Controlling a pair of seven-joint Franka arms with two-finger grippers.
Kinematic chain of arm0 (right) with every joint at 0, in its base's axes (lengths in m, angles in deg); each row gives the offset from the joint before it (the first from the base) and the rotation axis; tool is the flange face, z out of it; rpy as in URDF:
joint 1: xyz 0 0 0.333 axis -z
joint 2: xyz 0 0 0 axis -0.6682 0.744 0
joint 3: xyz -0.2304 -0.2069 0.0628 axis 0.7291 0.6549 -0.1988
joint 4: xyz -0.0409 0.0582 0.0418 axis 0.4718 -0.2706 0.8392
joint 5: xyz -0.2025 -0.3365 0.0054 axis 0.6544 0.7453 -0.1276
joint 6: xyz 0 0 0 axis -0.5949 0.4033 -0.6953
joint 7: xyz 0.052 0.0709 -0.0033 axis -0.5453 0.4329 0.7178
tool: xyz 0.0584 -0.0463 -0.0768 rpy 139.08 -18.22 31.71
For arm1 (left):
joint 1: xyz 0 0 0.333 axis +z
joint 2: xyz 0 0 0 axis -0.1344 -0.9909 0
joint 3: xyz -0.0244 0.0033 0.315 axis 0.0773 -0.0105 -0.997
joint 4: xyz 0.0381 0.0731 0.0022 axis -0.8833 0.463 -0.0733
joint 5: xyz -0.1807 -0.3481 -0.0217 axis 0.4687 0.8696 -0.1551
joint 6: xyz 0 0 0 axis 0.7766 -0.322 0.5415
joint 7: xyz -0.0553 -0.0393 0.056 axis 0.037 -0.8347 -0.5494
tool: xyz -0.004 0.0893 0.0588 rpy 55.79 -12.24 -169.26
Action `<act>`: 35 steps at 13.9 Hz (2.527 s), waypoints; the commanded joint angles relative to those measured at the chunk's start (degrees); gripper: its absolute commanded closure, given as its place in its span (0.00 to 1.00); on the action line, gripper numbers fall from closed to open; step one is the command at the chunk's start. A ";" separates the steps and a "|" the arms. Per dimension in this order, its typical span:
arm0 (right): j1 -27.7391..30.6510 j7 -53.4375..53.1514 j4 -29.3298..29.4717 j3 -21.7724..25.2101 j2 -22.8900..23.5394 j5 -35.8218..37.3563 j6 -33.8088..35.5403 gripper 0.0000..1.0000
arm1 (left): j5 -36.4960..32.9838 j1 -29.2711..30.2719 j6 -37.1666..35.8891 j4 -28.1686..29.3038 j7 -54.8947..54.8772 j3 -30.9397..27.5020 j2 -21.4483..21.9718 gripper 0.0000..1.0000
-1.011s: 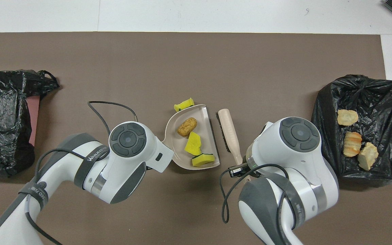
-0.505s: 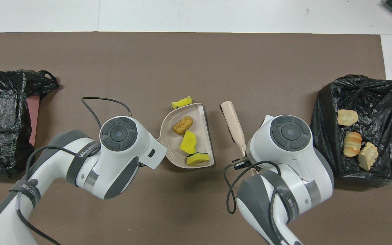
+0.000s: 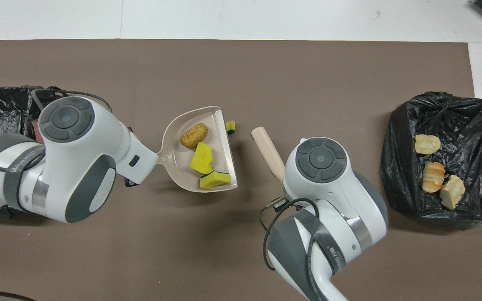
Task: Sweep and dump trash in bin
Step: 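Sweep the yellow sponges and bread into the dustpan with the right gripper's brush, then carry the dustpan to the other bin and tip it with the left gripper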
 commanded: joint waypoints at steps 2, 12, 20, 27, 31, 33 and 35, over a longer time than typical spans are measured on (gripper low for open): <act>-0.08 -0.34 1.35 -0.32 4.41 0.54 0.31 1.00 | -7.32 0.78 1.64 3.07 4.20 0.08 -0.32 1.00; -5.35 -11.16 0.72 -0.41 6.09 -11.04 -2.94 1.00 | -8.14 -5.71 8.94 10.02 16.96 0.79 -2.35 1.00; -3.77 -13.34 1.42 0.11 -2.60 -17.49 6.35 1.00 | 2.13 -6.25 15.09 12.75 4.51 0.79 -2.25 1.00; -7.02 -33.38 -5.23 -0.32 -11.83 -13.43 10.61 1.00 | 5.39 -1.08 7.47 2.66 -2.45 0.70 -4.89 1.00; -12.38 -35.67 -14.29 -0.32 -13.78 -14.23 1.56 1.00 | 6.80 3.14 -0.27 -5.43 -6.85 0.52 -4.63 1.00; -14.23 -36.30 -16.32 -0.32 -13.17 -14.31 -1.52 1.00 | 6.89 6.39 -2.64 -8.59 -9.49 0.70 -4.19 1.00; -16.67 -37.43 -18.26 -0.33 -12.20 -14.40 -4.51 1.00 | 6.72 8.85 -7.81 -14.20 -13.43 0.17 -4.36 1.00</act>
